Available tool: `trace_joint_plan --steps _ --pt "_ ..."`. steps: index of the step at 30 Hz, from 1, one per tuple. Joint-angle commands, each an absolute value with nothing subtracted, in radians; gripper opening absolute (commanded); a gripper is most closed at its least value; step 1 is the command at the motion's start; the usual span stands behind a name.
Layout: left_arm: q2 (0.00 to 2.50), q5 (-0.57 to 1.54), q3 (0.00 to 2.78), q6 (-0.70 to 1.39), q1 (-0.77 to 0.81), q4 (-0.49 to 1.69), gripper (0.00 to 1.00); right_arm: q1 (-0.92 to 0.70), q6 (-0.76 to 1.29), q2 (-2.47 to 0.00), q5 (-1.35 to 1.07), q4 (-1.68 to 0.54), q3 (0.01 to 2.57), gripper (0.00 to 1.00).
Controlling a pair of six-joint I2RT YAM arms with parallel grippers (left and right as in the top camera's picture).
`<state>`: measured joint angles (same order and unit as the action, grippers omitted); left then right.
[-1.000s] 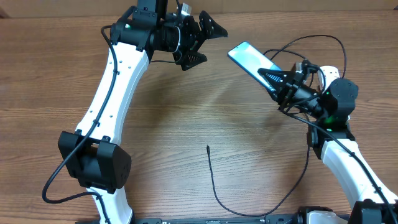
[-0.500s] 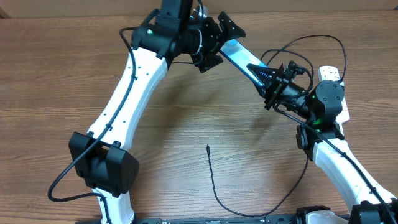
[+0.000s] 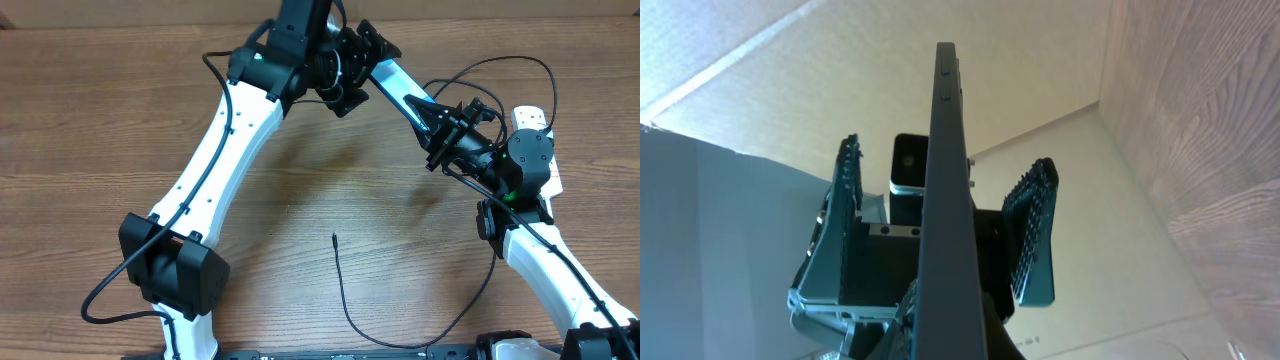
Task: Plug charger to phone and switch on socket
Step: 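Regrasp the phone's other end with the left gripper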
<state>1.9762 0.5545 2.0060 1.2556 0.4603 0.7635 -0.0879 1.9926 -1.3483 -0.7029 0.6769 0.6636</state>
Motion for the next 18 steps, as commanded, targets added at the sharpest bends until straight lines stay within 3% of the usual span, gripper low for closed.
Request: trace_joint_plan --steps 1,8,14,18 --pt "1.947 0.479 2.025 1.272 0.495 0.754 0.89 -0.096 1.997 -1.338 -0.681 0.696 0.688 0.04" --pt "1.949 0.447 2.025 1.272 0.522 0.748 0.90 -0.096 1.997 -1.338 -0.682 0.696 0.688 0.04" --pt "1.949 0.443 2.025 1.273 0.522 0.747 0.56 -0.096 1.997 -1.338 -0.682 0.696 0.688 0.04" --pt "1.951 0.433 2.025 1.277 0.525 0.747 0.48 -0.097 1.996 -1.338 -0.682 0.696 0.688 0.04"
